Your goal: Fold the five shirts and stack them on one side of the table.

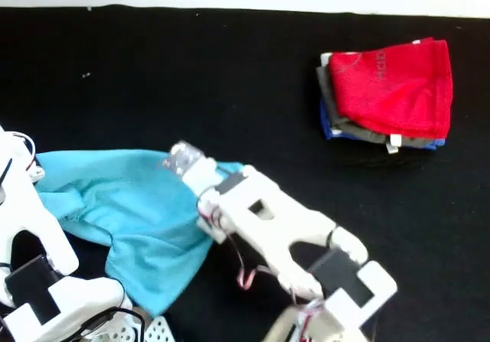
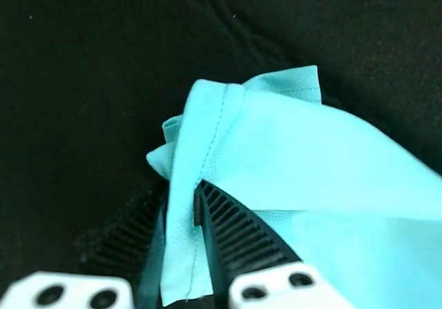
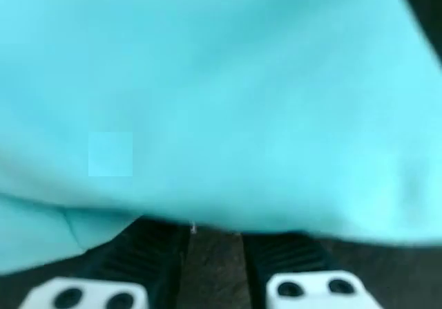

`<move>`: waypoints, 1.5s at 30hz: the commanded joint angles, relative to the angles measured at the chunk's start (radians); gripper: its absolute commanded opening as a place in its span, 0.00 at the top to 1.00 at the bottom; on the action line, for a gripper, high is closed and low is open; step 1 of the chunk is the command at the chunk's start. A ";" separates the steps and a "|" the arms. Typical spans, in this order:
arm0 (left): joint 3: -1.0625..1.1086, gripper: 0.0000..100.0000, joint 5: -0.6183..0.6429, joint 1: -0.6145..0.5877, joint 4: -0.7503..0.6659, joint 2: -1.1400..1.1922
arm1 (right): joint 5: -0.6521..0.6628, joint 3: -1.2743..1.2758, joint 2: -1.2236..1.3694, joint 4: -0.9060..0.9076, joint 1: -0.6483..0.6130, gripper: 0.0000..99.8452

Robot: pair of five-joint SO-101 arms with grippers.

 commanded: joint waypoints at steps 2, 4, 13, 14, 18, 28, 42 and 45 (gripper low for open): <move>-0.007 0.99 -0.006 0.013 -0.009 -0.015 | 0.005 -0.249 0.096 -0.044 0.217 0.89; -0.008 0.99 -0.006 0.035 0.023 -0.015 | 0.005 -0.340 0.128 -0.044 0.272 0.89; -0.358 0.99 0.180 0.200 0.430 -0.015 | 0.005 -0.587 0.168 0.030 0.401 0.89; -0.417 0.99 0.203 0.208 0.462 -0.015 | 0.005 -0.619 0.168 0.074 0.403 0.89; -0.585 0.99 0.221 0.217 0.526 -0.007 | 0.005 -0.766 0.168 0.308 0.389 0.89; -0.559 0.99 0.216 0.213 0.523 -0.002 | 0.005 -0.906 0.179 0.670 0.070 0.87; -0.552 0.99 0.216 0.213 0.531 -0.004 | 0.005 -0.700 0.423 0.386 -0.001 0.87; -0.521 0.99 0.216 0.211 0.532 -0.005 | 0.005 -0.750 0.403 0.390 0.056 0.98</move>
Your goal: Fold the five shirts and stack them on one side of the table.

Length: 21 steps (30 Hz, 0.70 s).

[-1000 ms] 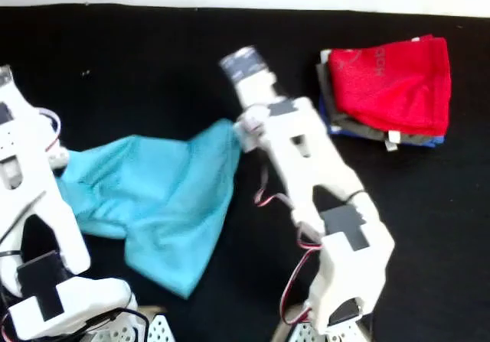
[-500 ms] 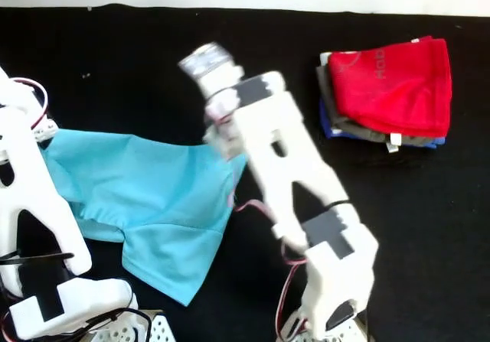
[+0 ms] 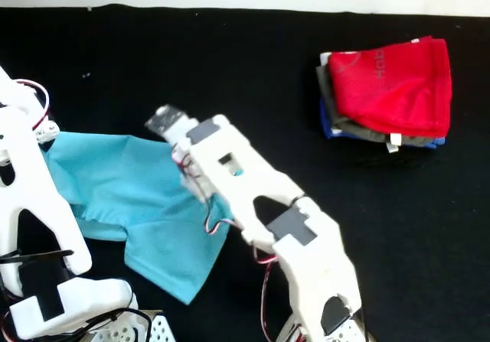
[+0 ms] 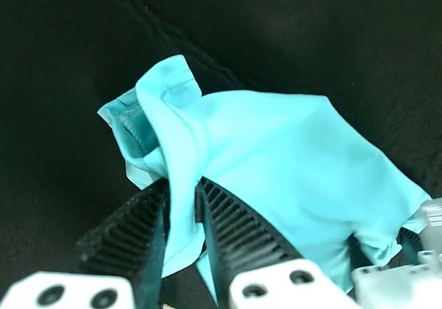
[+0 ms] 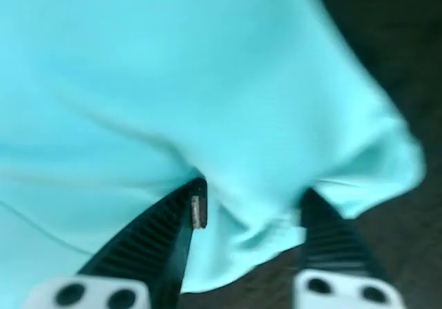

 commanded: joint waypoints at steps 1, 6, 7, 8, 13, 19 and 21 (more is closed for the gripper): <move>0.027 0.99 0.008 0.008 0.003 -0.005 | 0.005 -0.061 -0.027 -0.001 0.064 0.97; 0.111 0.99 0.008 0.010 0.000 -0.008 | 0.011 -0.226 -0.147 0.061 0.214 0.99; 0.122 0.99 0.009 0.013 0.002 -0.013 | 0.014 -0.269 -0.168 0.068 0.251 0.99; 0.127 0.99 0.011 0.015 0.003 -0.013 | 0.034 -0.312 -0.182 0.071 0.282 0.99; 0.105 0.99 0.014 0.016 0.101 -0.013 | 0.189 -0.458 -0.186 0.093 0.378 0.99; 0.139 0.99 0.012 0.016 0.068 -0.002 | 0.209 -0.460 -0.074 0.082 0.378 0.91; 0.182 0.99 0.012 0.016 -0.005 -0.002 | 0.193 -0.460 -0.061 0.088 0.378 0.82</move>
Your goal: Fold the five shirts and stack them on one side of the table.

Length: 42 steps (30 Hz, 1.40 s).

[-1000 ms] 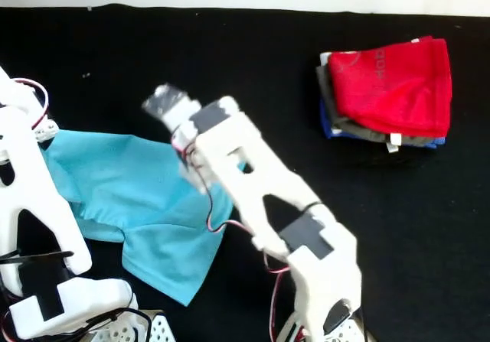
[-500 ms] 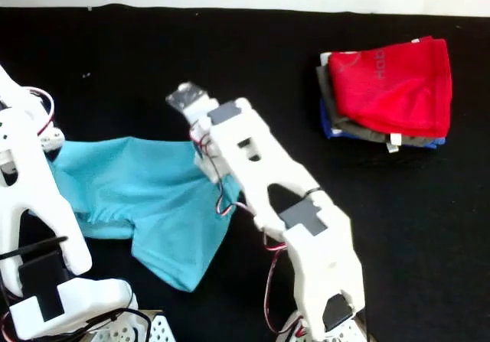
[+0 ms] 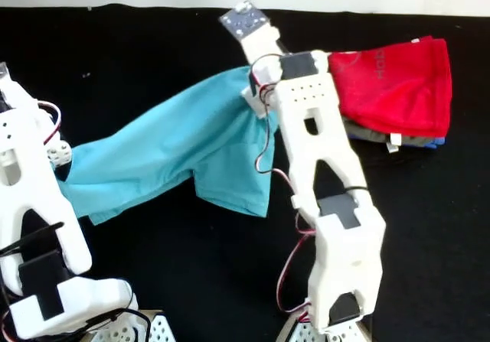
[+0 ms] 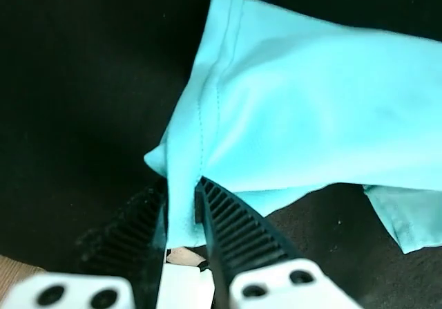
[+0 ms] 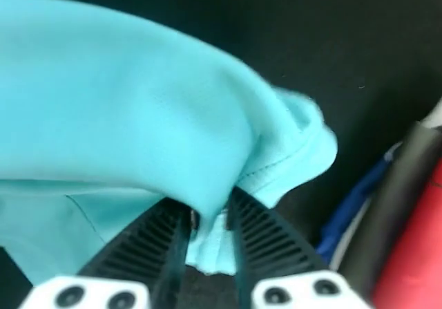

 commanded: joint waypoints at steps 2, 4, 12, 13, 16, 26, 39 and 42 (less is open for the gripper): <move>0.082 0.96 0.008 0.010 -0.140 -0.007 | -0.034 -0.053 -0.012 0.028 0.016 0.76; 0.124 0.89 0.008 0.007 -0.187 -0.007 | -0.046 -0.096 -0.030 0.096 0.016 0.77; 0.262 0.85 0.003 -0.024 -0.370 -0.007 | -0.044 -0.206 -0.148 0.424 -0.079 0.79; 0.274 0.85 0.003 -0.041 -0.394 -0.007 | -0.046 -0.194 -0.162 0.423 -0.091 0.80; 0.297 0.85 -0.029 -0.090 -0.400 -0.013 | -0.048 -0.110 -0.211 0.423 -0.142 0.80; 0.518 0.85 -0.457 -0.252 -0.419 -0.018 | -0.048 0.366 -0.421 0.372 -0.266 0.80; 0.707 0.85 -0.371 -0.191 -0.649 -0.019 | -0.046 0.869 -0.559 0.094 -0.266 0.80; 0.645 0.85 -0.347 -0.196 -0.574 -0.019 | -0.043 0.926 -0.581 0.077 -0.265 0.80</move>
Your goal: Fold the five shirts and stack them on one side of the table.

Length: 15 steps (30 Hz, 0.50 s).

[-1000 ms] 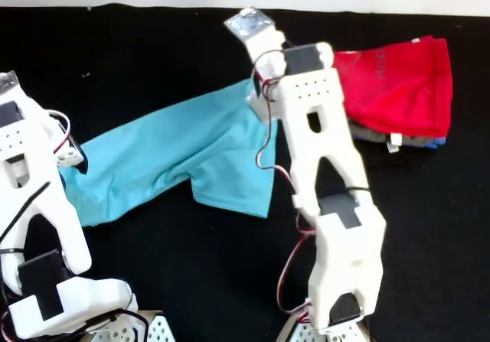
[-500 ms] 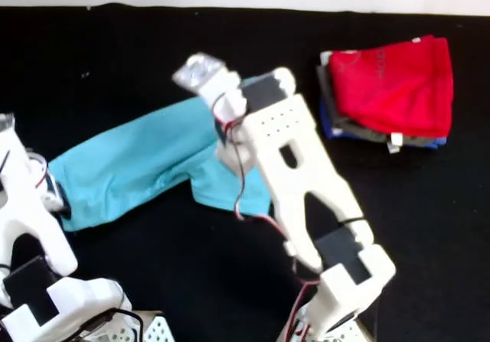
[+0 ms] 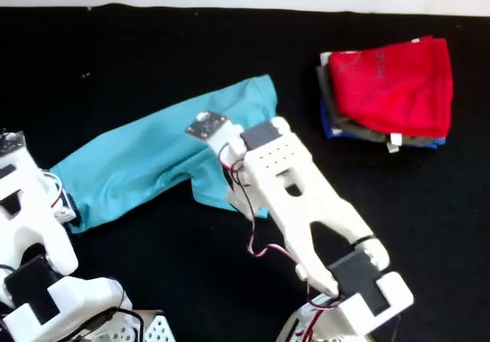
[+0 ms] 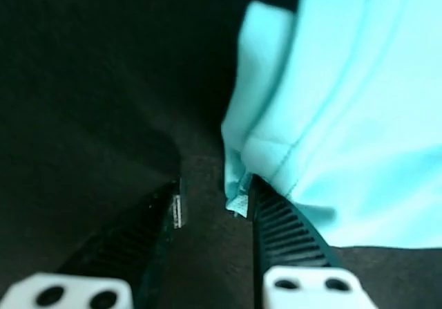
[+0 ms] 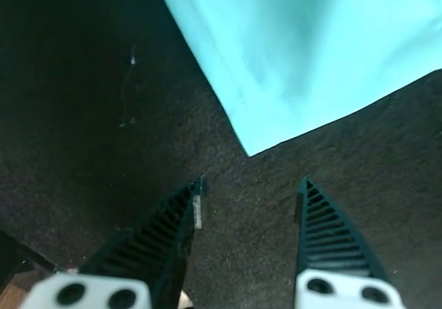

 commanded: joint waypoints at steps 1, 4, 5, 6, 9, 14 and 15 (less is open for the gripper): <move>-0.093 0.85 0.028 -0.001 0.110 -0.019 | -0.005 0.053 -0.059 -0.027 -0.004 0.80; -0.205 0.85 0.055 -0.010 0.273 -0.019 | -0.003 0.090 -0.077 -0.042 -0.004 0.80; -0.231 0.85 0.061 -0.008 0.316 -0.019 | -0.005 0.099 -0.082 -0.050 -0.004 0.80; -0.249 0.85 0.061 -0.008 0.347 -0.019 | -0.003 0.105 -0.085 -0.050 -0.004 0.80; -0.252 0.85 0.061 0.002 0.344 -0.008 | -0.003 0.108 -0.085 -0.050 -0.004 0.80; -0.147 0.85 0.061 0.041 0.233 -0.008 | -0.005 0.108 -0.087 -0.050 -0.004 0.80; -0.137 0.85 0.061 0.045 0.229 -0.015 | -0.005 0.110 -0.087 -0.050 -0.004 0.80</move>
